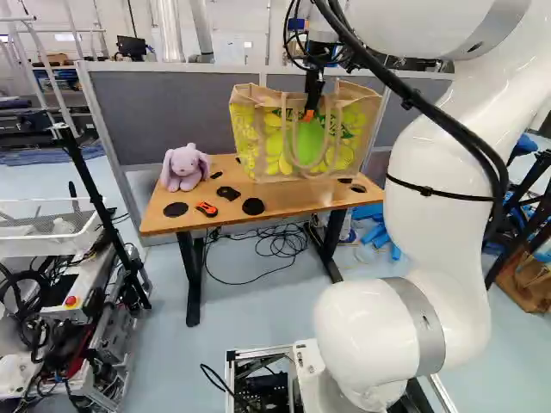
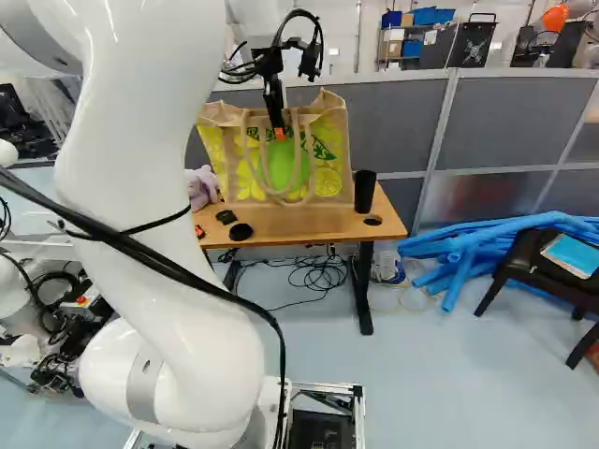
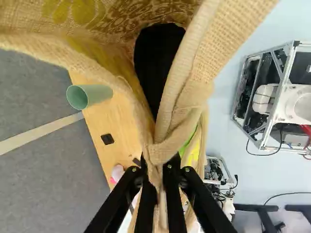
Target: Pick up the bag on the ground and place it on the table
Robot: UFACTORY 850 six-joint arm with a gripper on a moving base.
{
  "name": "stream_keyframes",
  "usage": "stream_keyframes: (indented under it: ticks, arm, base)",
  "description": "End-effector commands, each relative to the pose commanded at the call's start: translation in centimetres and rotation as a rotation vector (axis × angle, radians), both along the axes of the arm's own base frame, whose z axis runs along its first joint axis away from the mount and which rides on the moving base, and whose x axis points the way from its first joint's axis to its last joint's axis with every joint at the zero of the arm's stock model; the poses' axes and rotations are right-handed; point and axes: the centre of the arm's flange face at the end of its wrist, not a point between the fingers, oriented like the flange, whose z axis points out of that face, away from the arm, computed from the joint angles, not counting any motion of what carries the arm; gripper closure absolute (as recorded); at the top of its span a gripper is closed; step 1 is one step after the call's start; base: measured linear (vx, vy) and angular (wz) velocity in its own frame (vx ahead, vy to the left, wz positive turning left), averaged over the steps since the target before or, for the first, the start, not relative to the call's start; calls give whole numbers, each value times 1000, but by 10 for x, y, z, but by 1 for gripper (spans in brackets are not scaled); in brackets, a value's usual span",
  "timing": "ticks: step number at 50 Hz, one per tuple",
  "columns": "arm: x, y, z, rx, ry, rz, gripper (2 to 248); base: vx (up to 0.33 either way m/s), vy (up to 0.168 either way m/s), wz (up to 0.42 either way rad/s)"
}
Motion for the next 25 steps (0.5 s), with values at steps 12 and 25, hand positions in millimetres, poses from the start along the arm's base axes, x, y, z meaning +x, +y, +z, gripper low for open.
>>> stream_keyframes:
  ticks: [12,25]
  arm:
    - [0,0,0,26,-1,-121,227]
    - [0,0,0,55,-2,-254,227]
  base:
    - [0,0,0]
    - [0,0,0]
